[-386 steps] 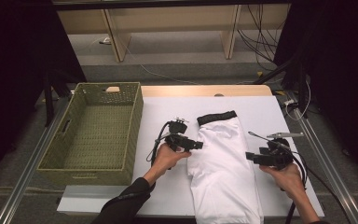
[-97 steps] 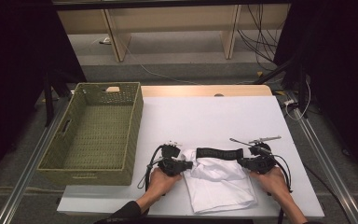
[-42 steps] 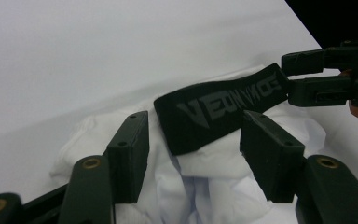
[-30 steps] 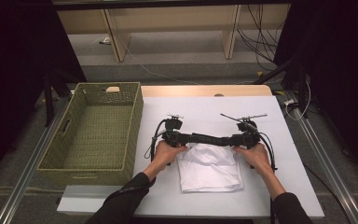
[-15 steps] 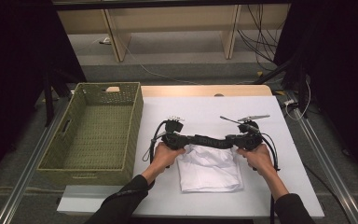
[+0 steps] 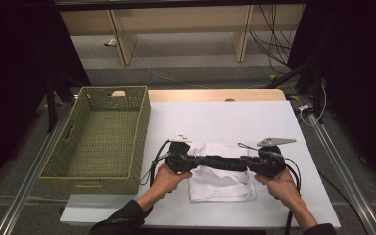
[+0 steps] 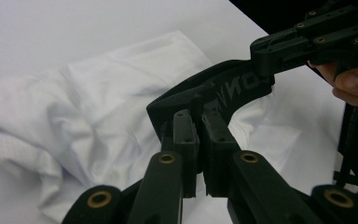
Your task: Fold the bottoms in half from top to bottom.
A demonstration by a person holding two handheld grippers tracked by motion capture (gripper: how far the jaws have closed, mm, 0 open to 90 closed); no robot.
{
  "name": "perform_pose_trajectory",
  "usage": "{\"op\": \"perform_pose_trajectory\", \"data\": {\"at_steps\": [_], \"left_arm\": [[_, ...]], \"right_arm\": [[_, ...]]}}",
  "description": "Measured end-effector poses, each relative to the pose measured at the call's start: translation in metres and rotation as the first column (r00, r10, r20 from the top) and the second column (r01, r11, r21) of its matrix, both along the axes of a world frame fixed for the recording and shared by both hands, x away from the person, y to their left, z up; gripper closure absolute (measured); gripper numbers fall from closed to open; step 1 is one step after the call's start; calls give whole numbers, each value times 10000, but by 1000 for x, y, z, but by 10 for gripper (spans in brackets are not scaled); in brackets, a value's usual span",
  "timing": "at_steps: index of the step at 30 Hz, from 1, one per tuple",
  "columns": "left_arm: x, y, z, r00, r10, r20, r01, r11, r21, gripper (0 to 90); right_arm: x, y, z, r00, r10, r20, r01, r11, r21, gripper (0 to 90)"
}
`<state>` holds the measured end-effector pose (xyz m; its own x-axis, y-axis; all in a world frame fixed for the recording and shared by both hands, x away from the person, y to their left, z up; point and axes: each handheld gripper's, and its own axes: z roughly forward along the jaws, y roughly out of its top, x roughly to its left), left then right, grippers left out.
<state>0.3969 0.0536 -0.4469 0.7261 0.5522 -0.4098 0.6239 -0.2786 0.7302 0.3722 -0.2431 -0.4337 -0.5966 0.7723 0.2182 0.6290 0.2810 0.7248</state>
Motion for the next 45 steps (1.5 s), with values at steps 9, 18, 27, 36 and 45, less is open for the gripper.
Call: {"op": "perform_pose_trajectory", "data": {"at_steps": [9,18,27,36,45], "left_arm": [[-21,4,-6,9989,-468,-60,469,9988,173,839],[-39,4,-13,9953,-965,-9,963,9933,633,831],[-53,6,-12,9917,-1285,68,1274,9880,868,803],[-64,19,-5,9900,-1397,210,1369,9855,998,771],[-60,37,6,9975,-288,638,247,9976,654,699]], "right_arm": [[-32,2,0,9992,298,261,-293,9994,-185,818],[-52,1,-6,9983,578,37,-576,9976,-376,807],[-72,7,-9,9960,887,-99,-892,9941,-614,776],[-85,3,-10,9941,1056,-243,-1072,9912,-771,766],[-85,-3,-2,9981,504,347,-490,9979,-415,719]]}}
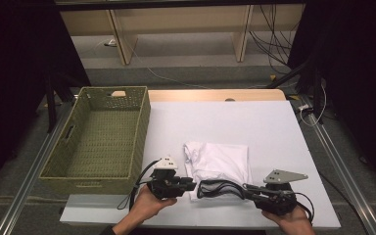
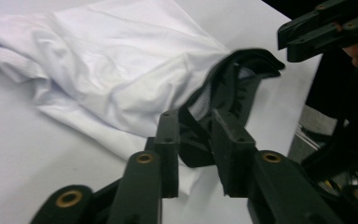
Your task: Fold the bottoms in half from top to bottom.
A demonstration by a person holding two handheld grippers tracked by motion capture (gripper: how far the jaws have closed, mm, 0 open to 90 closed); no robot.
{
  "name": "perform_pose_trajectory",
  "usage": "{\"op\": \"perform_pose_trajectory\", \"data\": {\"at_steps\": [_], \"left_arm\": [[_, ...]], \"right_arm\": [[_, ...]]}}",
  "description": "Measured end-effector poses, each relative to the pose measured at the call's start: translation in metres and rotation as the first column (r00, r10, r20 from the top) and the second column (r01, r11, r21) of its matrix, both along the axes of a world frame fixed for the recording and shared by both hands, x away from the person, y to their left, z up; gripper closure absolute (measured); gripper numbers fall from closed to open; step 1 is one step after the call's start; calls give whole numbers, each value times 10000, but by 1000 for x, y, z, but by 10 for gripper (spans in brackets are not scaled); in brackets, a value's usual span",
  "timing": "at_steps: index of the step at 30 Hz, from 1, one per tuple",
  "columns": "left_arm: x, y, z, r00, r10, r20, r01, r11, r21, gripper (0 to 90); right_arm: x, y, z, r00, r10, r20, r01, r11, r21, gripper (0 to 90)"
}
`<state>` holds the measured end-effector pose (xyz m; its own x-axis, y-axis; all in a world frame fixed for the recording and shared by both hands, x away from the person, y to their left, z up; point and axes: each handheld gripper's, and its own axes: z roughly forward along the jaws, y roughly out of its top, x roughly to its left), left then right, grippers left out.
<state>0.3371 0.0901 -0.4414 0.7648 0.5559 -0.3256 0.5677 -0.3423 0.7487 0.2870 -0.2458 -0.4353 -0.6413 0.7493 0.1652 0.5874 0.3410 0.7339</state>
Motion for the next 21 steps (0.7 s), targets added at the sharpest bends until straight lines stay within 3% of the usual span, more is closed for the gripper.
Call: {"op": "perform_pose_trajectory", "data": {"at_steps": [4,7,12,15,21], "left_arm": [[7,-3,-1,9989,454,68,-454,9990,-20,702],[13,-9,-4,9981,612,-16,-612,9981,-2,763],[25,-22,-12,9980,600,-174,-600,9982,25,890],[31,-33,-18,9978,541,-371,-537,9985,106,892],[25,-48,-28,9980,98,-623,-70,9990,443,893]], "right_arm": [[11,1,7,9985,-434,324,425,9988,259,696],[23,7,6,9975,-624,317,625,9980,-20,728],[48,23,-4,9993,-298,-242,290,9991,-299,836],[57,30,-9,9981,-32,-619,7,9992,-407,880],[56,37,-16,9936,318,-1081,-381,9977,-569,900]]}}
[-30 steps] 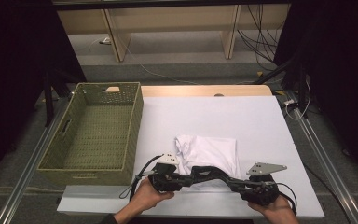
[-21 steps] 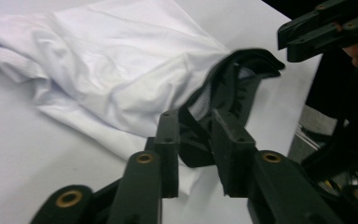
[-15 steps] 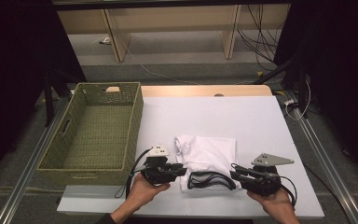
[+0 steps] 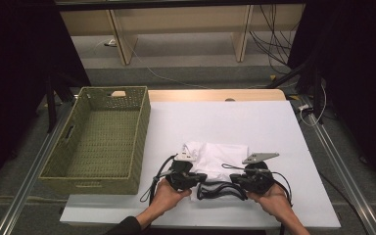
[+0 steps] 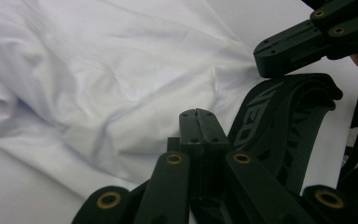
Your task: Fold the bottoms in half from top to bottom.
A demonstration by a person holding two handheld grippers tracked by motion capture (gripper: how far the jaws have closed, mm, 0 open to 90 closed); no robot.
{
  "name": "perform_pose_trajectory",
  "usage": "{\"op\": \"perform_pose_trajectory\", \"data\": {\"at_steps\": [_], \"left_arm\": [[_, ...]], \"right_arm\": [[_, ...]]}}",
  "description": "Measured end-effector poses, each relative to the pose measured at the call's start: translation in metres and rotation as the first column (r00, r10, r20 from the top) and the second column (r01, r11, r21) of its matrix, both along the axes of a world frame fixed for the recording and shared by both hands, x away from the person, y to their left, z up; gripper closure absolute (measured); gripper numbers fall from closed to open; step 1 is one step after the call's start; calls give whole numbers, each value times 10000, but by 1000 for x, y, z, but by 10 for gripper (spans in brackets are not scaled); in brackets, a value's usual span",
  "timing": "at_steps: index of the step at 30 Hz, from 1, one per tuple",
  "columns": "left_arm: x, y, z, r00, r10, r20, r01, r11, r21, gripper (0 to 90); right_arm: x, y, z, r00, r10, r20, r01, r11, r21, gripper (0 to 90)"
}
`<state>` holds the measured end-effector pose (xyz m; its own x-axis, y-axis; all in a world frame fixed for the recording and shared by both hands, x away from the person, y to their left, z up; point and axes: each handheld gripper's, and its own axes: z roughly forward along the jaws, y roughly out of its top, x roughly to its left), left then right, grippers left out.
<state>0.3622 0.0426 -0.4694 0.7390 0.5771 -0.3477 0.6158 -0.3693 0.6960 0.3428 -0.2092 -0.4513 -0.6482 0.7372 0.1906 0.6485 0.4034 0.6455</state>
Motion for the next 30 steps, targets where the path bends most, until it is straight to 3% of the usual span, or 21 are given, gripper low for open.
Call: {"op": "perform_pose_trajectory", "data": {"at_steps": [4,9,11,14,19,21,26,30], "left_arm": [[-10,-4,1,9985,-541,-91,542,9984,157,893],[-26,-7,-3,9931,-1161,-185,1171,9909,666,893],[-29,-7,-4,9918,-1272,-130,1278,9885,803,893],[-35,-8,-7,9894,-1446,-154,1454,9840,1029,893],[-38,-8,-9,9883,-1512,-209,1526,9821,1103,892],[-38,-7,-5,9896,-1433,-129,1439,9846,988,883],[-27,7,11,9984,-464,312,451,9981,428,778],[-17,18,16,9986,451,260,-457,9987,210,650]], "right_arm": [[-9,7,-4,9989,321,-337,-328,9992,-212,900],[-24,12,-10,9962,673,-559,-714,9946,-749,900],[-27,14,-13,9957,804,-464,-849,9907,-1061,900],[-30,16,-14,9941,825,-710,-899,9900,-1088,900],[-35,18,-16,9935,981,-579,-1046,9869,-1231,888],[-35,17,-13,9940,890,-642,-955,9896,-1074,831],[-30,7,-3,9998,136,128,-130,9987,-483,614],[-26,-3,2,9964,-633,564,632,9980,39,468]]}}
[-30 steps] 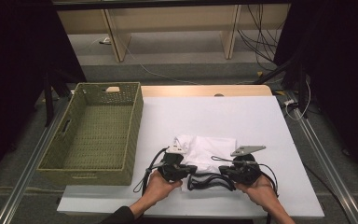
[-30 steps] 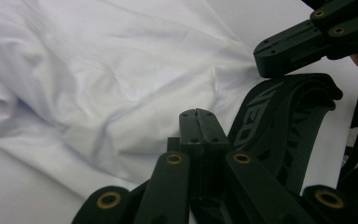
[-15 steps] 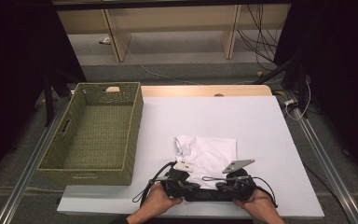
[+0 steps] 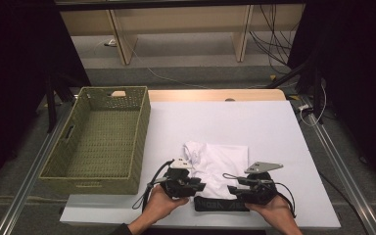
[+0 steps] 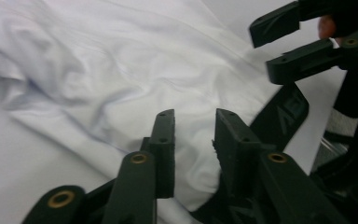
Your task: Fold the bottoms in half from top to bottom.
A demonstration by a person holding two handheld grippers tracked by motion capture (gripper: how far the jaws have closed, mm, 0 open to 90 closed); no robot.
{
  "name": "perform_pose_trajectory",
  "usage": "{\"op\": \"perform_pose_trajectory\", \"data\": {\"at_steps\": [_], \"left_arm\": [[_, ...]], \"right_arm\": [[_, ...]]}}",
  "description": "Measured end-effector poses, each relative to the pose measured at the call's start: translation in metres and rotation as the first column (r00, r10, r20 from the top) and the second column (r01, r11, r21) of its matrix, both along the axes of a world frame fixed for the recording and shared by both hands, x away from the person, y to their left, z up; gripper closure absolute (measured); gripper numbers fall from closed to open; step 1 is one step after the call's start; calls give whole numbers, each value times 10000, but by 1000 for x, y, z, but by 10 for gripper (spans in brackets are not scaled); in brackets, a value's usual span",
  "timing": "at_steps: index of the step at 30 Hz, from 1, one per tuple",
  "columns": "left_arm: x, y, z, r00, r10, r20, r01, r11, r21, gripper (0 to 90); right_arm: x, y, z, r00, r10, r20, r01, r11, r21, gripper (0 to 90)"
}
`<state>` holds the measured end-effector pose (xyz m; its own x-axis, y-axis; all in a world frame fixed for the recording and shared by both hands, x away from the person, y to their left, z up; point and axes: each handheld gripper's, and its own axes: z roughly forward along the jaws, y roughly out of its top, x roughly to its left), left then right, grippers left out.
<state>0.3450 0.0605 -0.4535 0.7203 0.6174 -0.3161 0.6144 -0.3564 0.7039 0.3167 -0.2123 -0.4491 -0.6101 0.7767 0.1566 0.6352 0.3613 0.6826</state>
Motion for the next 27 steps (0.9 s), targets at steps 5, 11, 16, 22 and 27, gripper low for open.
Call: {"op": "perform_pose_trajectory", "data": {"at_steps": [5,11,16,22,27], "left_arm": [[8,6,2,9967,803,-140,-801,9967,136,479],[18,11,-2,9857,1643,-381,-1630,9860,347,314],[29,15,-5,9746,2168,-556,-2145,9757,452,248],[40,15,-10,9653,2420,-987,-2379,9699,508,208],[47,13,-14,9594,2517,-1275,-2472,9676,508,192]], "right_arm": [[5,-10,2,9971,-680,353,672,9975,228,388],[7,-18,4,9897,-1250,701,1222,9916,429,342],[8,-22,6,9845,-1544,834,1493,9867,641,321],[7,-24,8,9787,-1763,1050,1674,9820,878,296],[5,-28,11,9706,-1954,1408,1778,9756,1284,271]]}}
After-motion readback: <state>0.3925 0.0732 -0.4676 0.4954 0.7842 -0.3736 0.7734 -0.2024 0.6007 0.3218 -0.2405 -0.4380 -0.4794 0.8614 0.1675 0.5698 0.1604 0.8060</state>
